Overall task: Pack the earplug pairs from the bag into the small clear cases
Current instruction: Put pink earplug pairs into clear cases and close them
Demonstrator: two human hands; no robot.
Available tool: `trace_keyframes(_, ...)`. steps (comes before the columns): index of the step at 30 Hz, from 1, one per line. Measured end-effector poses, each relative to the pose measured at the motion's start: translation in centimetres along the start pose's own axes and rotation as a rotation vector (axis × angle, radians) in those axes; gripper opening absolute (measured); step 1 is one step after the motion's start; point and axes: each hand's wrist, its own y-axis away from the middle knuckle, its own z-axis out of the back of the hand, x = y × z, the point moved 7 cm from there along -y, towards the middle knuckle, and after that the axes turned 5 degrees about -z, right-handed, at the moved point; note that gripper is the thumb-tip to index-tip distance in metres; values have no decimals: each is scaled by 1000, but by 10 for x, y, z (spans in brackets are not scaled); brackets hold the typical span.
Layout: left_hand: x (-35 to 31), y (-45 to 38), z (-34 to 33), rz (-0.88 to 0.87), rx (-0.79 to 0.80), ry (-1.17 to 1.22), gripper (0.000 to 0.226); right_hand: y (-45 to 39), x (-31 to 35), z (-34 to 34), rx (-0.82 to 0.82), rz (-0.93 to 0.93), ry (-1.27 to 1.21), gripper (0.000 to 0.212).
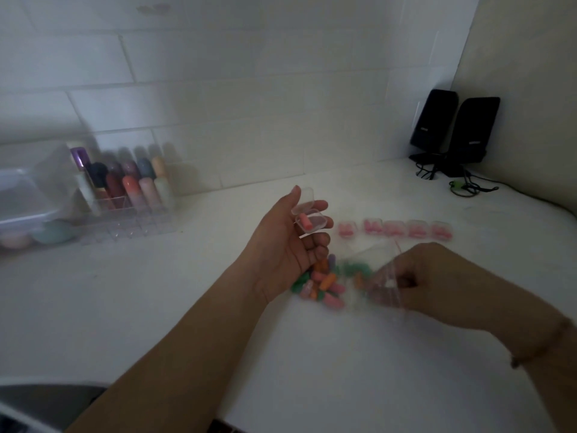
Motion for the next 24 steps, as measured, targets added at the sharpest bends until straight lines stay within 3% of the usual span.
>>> trace_keyframes(2, 1, 0, 1, 11, -6, 24, 42, -2, 9, -5, -63, 46, -38, 25)
trace_keyframes(4, 2, -1, 3, 16, -17, 39, 42, -3, 16, -13, -89, 52, 48, 4)
trace_keyframes(7, 3, -1, 4, 22, -24, 33, 42, -3, 25, -13, -174, 58, 225, 39)
trace_keyframes(11, 3, -2, 5, 34, -34, 45, 42, -2, 20, -5, -280, 6, 252, 17)
trace_keyframes(17, 4, -1, 5, 42, -30, 54, 42, -7, 17, -18, -245, -10, 295, 39)
trace_keyframes(24, 3, 0, 4, 41, -52, 35, 42, -9, 10, -11, -323, 1, 101, 18)
